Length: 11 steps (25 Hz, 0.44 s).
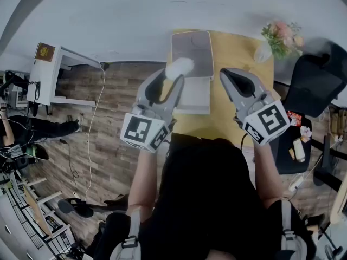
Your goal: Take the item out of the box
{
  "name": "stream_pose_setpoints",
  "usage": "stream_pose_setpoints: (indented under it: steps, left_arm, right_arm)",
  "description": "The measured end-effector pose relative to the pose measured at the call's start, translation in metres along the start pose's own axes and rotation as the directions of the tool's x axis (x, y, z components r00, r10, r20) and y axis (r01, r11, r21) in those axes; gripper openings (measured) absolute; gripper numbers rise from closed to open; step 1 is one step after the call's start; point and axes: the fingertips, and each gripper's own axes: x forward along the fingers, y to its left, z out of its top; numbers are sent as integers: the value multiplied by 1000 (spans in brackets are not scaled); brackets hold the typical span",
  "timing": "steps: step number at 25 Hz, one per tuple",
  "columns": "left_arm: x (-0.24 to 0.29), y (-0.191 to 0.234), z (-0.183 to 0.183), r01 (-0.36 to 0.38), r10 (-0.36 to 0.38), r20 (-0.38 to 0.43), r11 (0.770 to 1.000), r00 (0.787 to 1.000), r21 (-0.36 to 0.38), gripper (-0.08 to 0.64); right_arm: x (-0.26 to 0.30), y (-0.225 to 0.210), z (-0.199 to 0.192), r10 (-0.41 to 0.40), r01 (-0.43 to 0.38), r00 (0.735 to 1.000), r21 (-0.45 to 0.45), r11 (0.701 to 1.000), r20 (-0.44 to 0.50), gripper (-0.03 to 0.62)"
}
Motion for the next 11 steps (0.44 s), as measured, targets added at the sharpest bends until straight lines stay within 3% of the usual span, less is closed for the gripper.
stream_pose_setpoints:
  steps: [11]
  left_arm:
    - [3, 5, -3, -2, 2, -10, 1000, 1000, -9, 169]
  right_arm:
    - [3, -3, -1, -7, 7, 1000, -9, 1000, -6, 2]
